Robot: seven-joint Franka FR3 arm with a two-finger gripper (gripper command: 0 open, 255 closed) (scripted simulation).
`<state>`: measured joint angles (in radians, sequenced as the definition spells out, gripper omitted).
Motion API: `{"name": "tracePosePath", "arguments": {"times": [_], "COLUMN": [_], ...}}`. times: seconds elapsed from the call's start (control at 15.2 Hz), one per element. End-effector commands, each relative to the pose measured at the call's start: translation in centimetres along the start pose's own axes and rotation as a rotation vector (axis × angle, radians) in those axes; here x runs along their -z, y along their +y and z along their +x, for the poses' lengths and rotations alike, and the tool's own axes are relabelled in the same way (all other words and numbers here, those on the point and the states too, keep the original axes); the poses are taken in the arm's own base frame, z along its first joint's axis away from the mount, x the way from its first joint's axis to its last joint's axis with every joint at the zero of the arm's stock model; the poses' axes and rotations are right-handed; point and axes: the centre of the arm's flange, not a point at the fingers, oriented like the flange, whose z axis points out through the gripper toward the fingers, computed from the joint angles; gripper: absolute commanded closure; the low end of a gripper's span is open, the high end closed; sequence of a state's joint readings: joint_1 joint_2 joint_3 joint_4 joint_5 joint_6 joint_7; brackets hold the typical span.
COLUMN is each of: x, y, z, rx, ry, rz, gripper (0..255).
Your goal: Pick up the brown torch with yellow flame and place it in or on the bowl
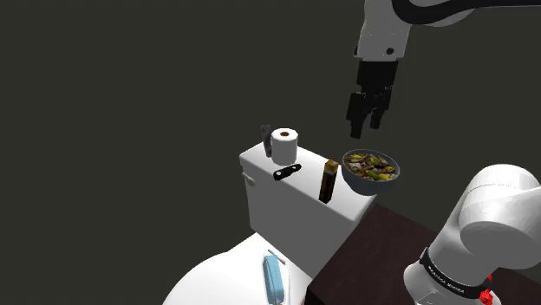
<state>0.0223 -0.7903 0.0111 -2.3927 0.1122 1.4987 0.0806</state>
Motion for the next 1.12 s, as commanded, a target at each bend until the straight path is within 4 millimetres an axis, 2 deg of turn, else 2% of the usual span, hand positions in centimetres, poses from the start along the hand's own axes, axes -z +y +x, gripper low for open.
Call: {"name": "tracePosePath", "arguments": {"times": [0.0,0.66,0.73,1.06], "x": [0.0,-9.3,-9.3,-11.9], "y": [0.0,-0.7,-0.7,-0.5], "z": [0.0,8.7,8.7,8.9], "rx": [0.0,-0.059,-0.059,-0.059], "ry": [0.0,0.05,0.05,0.05], "rz": [0.0,-0.061,-0.061,-0.061], "gripper": [0,0,0,0]}}
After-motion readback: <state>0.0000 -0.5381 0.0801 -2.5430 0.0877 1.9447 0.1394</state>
